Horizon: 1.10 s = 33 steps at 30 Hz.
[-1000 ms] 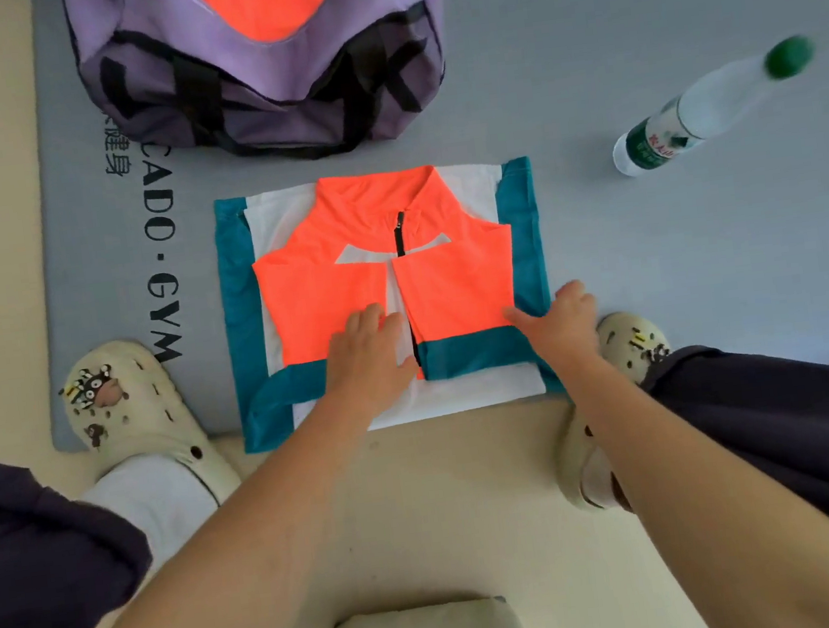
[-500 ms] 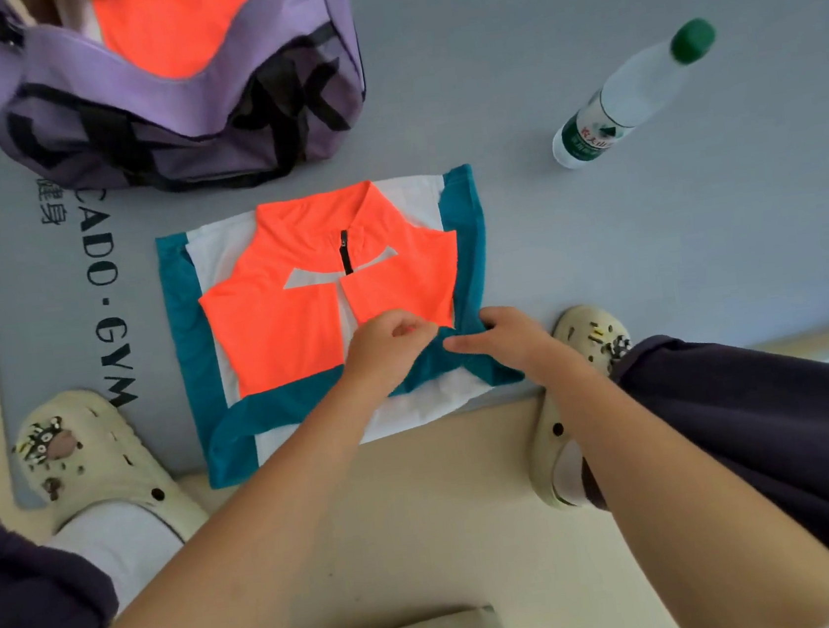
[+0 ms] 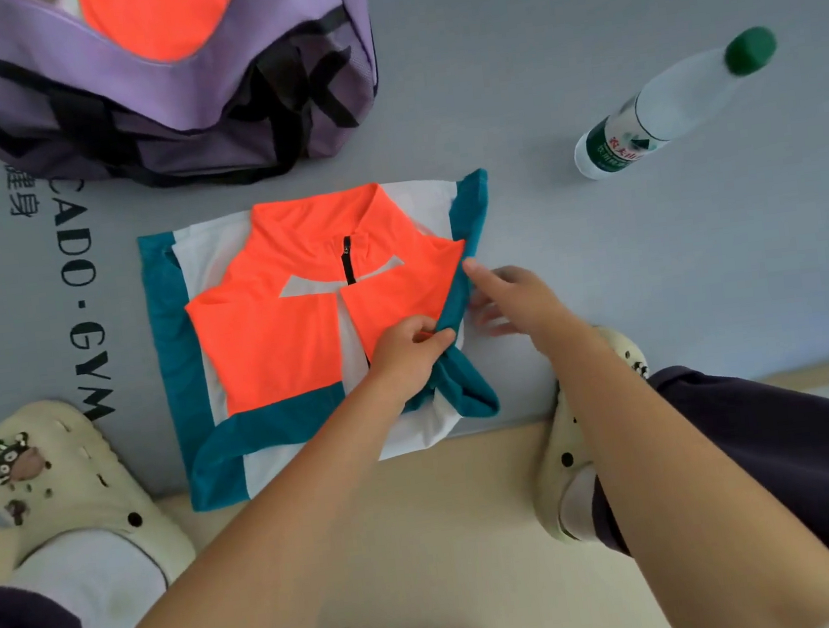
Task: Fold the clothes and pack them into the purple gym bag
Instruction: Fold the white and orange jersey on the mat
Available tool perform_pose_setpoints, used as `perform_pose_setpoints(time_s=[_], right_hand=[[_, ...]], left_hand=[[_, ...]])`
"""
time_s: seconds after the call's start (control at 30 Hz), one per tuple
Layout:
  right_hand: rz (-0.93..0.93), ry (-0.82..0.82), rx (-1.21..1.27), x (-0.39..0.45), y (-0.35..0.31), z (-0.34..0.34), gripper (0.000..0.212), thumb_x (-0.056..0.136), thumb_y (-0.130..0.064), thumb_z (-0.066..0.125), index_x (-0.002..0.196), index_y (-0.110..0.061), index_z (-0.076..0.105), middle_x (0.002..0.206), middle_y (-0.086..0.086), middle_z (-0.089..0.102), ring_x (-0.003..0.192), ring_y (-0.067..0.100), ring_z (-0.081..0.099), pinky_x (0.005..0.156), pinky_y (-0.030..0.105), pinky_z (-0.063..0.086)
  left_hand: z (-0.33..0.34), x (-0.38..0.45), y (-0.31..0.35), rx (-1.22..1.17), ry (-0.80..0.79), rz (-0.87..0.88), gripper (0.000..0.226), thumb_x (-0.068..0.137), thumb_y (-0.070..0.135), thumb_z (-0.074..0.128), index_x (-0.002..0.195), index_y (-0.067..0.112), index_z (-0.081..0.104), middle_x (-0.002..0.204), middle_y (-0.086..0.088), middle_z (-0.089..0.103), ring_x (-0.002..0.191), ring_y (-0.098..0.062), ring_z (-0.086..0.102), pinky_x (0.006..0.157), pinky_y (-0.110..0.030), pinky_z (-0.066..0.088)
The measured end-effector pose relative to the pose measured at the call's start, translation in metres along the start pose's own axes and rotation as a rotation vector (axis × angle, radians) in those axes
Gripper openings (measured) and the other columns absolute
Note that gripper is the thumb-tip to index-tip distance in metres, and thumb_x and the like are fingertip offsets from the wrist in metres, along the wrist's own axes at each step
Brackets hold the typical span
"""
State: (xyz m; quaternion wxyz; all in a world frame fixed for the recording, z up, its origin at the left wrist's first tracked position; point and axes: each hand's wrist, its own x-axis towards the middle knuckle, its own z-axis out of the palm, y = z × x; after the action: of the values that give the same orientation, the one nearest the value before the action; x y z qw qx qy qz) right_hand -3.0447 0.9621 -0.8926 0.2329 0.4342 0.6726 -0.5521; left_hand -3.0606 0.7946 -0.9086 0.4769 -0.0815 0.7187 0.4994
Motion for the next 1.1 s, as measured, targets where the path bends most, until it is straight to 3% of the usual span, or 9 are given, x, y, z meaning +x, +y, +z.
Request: perform_pose_setpoints(time_s=[0.07,0.23,0.37,0.47,0.57,0.77,0.87,0.97,1.1], right_hand=[[-0.012,-0.018,-0.094,0.009,-0.012,0.012,0.054,0.084,-0.058,0.063,0.096,-0.005,0.064,0.082,0.007,0.067,0.069,0.018,0.062,0.065,0.033,0.059],[-0.076,0.052,-0.120,0.015,-0.028,0.039,0.015,0.084,-0.020,0.069,0.084,-0.010,0.058,0.071,0.007,0.065,0.049,0.015,0.055,0.040,0.025,0.042],[-0.127,-0.047,-0.021,0.000,-0.044,0.079,0.020,0.084,-0.017,0.070,0.089,-0.004,0.055,0.066,0.009,0.067,0.041,0.016,0.059,0.038,0.024,0.044],[-0.144,-0.112,-0.018,-0.011,-0.063,0.130,0.020,0.085,-0.015,0.071,0.086,-0.001,0.056,0.072,0.014,0.066,0.044,0.017,0.061,0.043,0.028,0.052],[-0.174,-0.145,-0.075,-0.022,-0.081,0.186,0.026,0.085,-0.016,0.071,0.102,-0.001,0.058,0.093,0.019,0.067,0.072,0.029,0.066,0.066,0.043,0.058],[-0.242,-0.382,-0.202,-0.045,-0.098,0.252,0.038,0.087,-0.031,0.071,0.113,-0.008,0.057,0.096,0.008,0.067,0.071,0.021,0.067,0.068,0.037,0.057],[-0.242,-0.161,-0.210,-0.037,-0.083,0.235,0.024,0.086,-0.028,0.071,0.100,-0.012,0.060,0.084,0.005,0.065,0.064,0.020,0.064,0.063,0.033,0.050],[-0.270,0.172,-0.321,-0.023,-0.058,0.198,0.016,0.087,-0.021,0.065,0.098,-0.012,0.058,0.074,-0.002,0.059,0.062,0.015,0.055,0.060,0.024,0.038],[-0.051,0.112,-0.351,-0.017,-0.028,0.179,0.028,0.087,-0.030,0.068,0.101,-0.007,0.060,0.090,0.006,0.066,0.078,0.023,0.064,0.071,0.033,0.051]], left_hand=[[-0.002,0.000,-0.002,-0.032,-0.023,0.004,0.019,0.094,0.020,0.062,0.076,0.024,0.058,0.076,0.003,0.061,0.074,-0.016,0.058,0.072,-0.034,0.049],[-0.028,-0.006,-0.006,-0.146,-0.061,-0.039,0.019,0.095,0.018,0.059,0.076,0.022,0.059,0.070,0.005,0.061,0.064,-0.008,0.060,0.060,-0.021,0.052],[-0.066,-0.017,-0.018,-0.259,0.090,-0.136,0.023,0.095,0.011,0.051,0.073,0.019,0.052,0.070,-0.001,0.050,0.067,-0.017,0.049,0.058,-0.028,0.036],[-0.104,-0.033,-0.036,-0.232,0.239,-0.148,0.024,0.093,0.012,0.047,0.070,0.018,0.046,0.074,-0.003,0.046,0.078,-0.020,0.044,0.070,-0.034,0.032],[-0.144,-0.053,-0.052,-0.224,0.381,-0.112,0.026,0.092,0.017,0.046,0.066,0.019,0.045,0.077,-0.002,0.048,0.083,-0.020,0.045,0.076,-0.036,0.033],[-0.193,-0.075,-0.088,-0.165,0.513,-0.111,0.014,0.080,0.049,0.069,0.085,0.038,0.061,0.078,0.014,0.068,0.073,-0.006,0.064,0.056,-0.019,0.048],[-0.203,-0.070,-0.105,0.002,0.505,-0.160,0.020,0.085,0.040,0.066,0.091,0.020,0.064,0.085,-0.003,0.070,0.079,-0.023,0.066,0.070,-0.035,0.055],[-0.207,-0.068,-0.105,0.049,0.577,-0.196,0.028,0.084,0.042,0.066,0.075,0.018,0.058,0.069,-0.001,0.062,0.061,-0.016,0.059,0.053,-0.028,0.046],[-0.206,-0.065,-0.106,0.048,0.629,-0.186,0.032,0.082,0.037,0.071,0.067,0.013,0.056,0.061,0.000,0.056,0.051,-0.013,0.051,0.045,-0.023,0.037]])
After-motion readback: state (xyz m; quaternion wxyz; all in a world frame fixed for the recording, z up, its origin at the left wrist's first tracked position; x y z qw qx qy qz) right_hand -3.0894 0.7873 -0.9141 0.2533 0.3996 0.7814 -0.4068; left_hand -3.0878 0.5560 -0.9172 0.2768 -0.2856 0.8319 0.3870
